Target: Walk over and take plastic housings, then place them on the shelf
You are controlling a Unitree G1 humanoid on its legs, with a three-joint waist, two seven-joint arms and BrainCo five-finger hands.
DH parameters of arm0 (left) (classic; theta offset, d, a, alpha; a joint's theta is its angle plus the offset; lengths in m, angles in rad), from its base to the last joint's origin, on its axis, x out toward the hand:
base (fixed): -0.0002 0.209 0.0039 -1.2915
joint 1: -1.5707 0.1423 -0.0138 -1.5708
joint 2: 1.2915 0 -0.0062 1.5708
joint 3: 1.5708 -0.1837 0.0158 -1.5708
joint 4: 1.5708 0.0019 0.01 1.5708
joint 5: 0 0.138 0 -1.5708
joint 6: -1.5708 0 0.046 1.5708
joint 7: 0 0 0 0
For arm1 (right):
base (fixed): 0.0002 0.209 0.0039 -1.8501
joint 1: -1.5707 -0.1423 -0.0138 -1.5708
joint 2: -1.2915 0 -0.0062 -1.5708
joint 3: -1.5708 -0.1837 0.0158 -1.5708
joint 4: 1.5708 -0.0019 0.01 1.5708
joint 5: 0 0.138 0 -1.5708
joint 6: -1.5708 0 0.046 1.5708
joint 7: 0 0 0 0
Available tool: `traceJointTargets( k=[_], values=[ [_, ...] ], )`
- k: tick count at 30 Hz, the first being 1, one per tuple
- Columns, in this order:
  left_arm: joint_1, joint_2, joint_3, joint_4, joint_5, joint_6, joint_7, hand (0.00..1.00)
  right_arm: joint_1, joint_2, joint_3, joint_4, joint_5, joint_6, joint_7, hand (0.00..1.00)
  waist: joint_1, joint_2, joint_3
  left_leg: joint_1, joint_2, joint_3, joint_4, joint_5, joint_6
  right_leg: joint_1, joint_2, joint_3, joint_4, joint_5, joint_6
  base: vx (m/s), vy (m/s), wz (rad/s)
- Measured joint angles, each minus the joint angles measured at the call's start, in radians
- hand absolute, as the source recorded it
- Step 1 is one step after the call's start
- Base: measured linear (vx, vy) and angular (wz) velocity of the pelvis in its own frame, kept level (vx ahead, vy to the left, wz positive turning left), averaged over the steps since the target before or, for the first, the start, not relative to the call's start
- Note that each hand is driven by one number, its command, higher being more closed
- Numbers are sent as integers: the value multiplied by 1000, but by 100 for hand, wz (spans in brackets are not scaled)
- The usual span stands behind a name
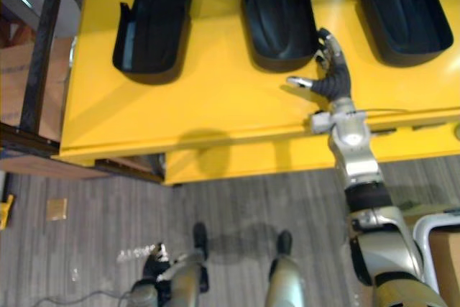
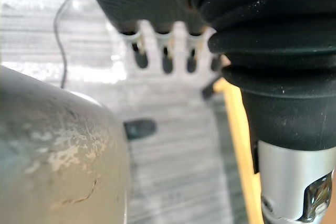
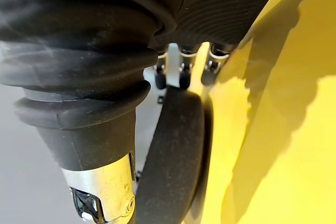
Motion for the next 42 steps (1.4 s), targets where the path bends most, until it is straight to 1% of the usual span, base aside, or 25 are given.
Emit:
traceJointTargets(
  k=[7, 10, 15, 23, 32, 38, 42],
  values=[
    [0, 11, 0, 6, 0, 0, -1, 0, 29, 18, 0, -5, 0, -5, 7, 0, -2, -21, -11, 1, 0, 0, 0, 0, 0, 1, 0, 0, 0, 0, 0, 0, 0, 0],
    [0, 15, -1, 8, 0, 0, -1, 0, 38, 18, 15, -10, 3, -6, 12, 0, -3, -24, -14, 1, 0, 0, 0, 0, 0, 1, -1, 0, 0, 0, 0, 0, 0, 0],
    [-1, 18, -1, 13, 0, 0, -2, 0, 63, 24, 18, -42, 29, -7, 23, 0, -9, -25, -14, 1, 0, 1, 0, 0, 0, 1, -1, 0, 0, 0, 0, 0, 0, 0],
    [-2, 24, -25, 15, 3, 0, -3, 0, 63, 38, 26, -43, 32, -7, 27, 0, -14, -26, -15, 1, 0, 1, 0, 0, 0, 1, -1, 0, 0, 0, 0, 0, 0, 0],
    [-2, 25, -28, 15, 5, 0, -3, 0, 66, 46, 25, -45, 50, -10, 27, 0, -15, -26, -15, 1, 0, 0, 0, 0, 0, 1, -1, 0, 0, 0, 0, 0, 0, 0],
    [-3, 25, -28, 16, 5, 0, -3, 0, 75, 56, 16, -46, 55, -22, 27, 0, -14, -26, -15, 1, 0, -1, 1, 0, 0, 2, -1, -1, 0, 0, 0, 0, 0, 0],
    [-3, 26, -27, 17, 6, 0, -3, 0, 93, 55, 10, -64, 54, -22, 26, 0, -14, -30, -20, 1, 0, -1, 1, 0, 0, 2, 0, -1, 0, 0, 0, 0, 0, 0]
  ],
)
